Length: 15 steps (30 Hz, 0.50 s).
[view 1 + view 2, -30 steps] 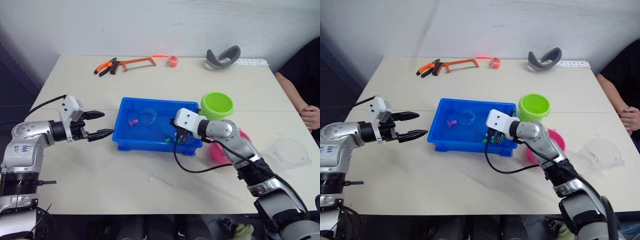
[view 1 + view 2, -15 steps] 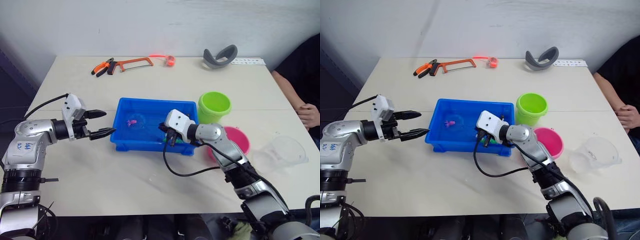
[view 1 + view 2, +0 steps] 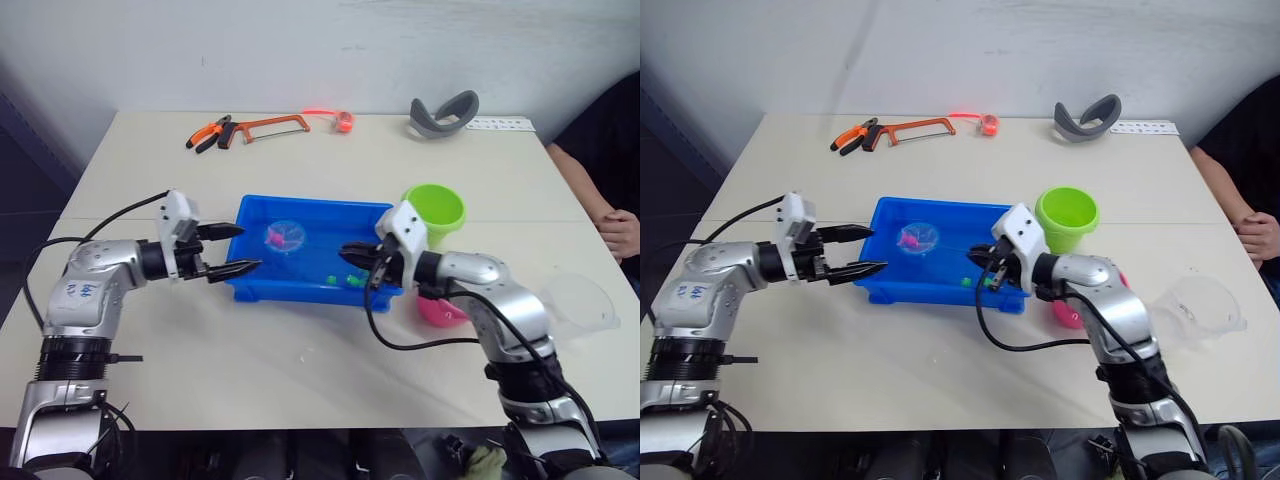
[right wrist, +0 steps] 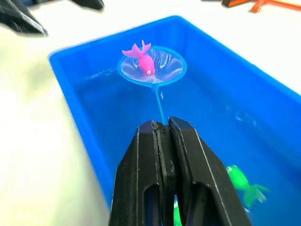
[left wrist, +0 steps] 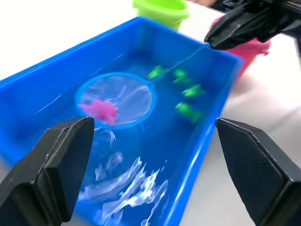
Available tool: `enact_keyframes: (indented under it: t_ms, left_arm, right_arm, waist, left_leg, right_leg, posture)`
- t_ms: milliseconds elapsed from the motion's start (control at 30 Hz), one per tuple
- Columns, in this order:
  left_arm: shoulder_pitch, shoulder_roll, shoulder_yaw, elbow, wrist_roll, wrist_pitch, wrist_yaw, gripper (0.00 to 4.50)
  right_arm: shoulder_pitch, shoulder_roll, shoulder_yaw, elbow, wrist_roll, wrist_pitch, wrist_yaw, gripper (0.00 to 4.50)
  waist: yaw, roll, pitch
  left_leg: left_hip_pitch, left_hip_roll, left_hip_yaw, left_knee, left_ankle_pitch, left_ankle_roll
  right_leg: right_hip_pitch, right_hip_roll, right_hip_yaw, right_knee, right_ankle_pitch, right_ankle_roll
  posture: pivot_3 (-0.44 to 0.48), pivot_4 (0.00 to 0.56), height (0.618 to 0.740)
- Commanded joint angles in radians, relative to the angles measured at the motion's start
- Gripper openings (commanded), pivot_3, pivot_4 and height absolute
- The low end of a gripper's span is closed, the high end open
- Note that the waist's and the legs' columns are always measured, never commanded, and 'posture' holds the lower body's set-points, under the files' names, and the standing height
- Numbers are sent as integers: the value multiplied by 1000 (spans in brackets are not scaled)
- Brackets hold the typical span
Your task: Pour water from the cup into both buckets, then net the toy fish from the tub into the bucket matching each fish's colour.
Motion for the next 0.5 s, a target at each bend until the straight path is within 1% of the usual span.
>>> enact_keyframes:
  t_ms: [33,100,267,367,500]
  left_arm:
    - [-41,-31,-35,-56,-38,14,-29,4479]
    - [-66,-62,-61,-52,-40,10,-38,4479]
    - [-150,-154,-120,29,-21,-33,-63,4479]
    - [-190,-187,-137,75,-18,-55,-89,4479]
    - [-237,-216,-148,145,-10,-87,-120,4479]
  right_arm:
    - [63,-50,-118,-160,102,39,1,0]
    - [108,-69,-188,-221,147,64,-21,0]
    - [281,-151,-406,-385,264,116,-44,0]
    - [387,-188,-537,-451,332,132,-51,0]
    - [555,-209,-718,-512,410,122,-41,0]
  waist:
    - [7,0,0]
    - [14,0,0]
    - [34,0,0]
    - [37,0,0]
    - [40,0,0]
  left_leg:
    - [0,0,0,0,0,0]
    - [0,0,0,0,0,0]
    - [0,-1,1,0,0,1]
    - [0,-1,2,0,0,1]
    - [1,0,2,0,0,1]
  right_leg:
    - [0,0,0,0,0,0]
    - [0,1,0,-1,0,0]
    - [1,2,0,-1,0,0]
    - [1,2,1,-1,0,0]
    - [1,3,1,-1,0,0]
  posture:
    - [0,150,740]
    - [0,150,740]
    - [0,150,740]
    - [0,150,740]
    - [0,150,740]
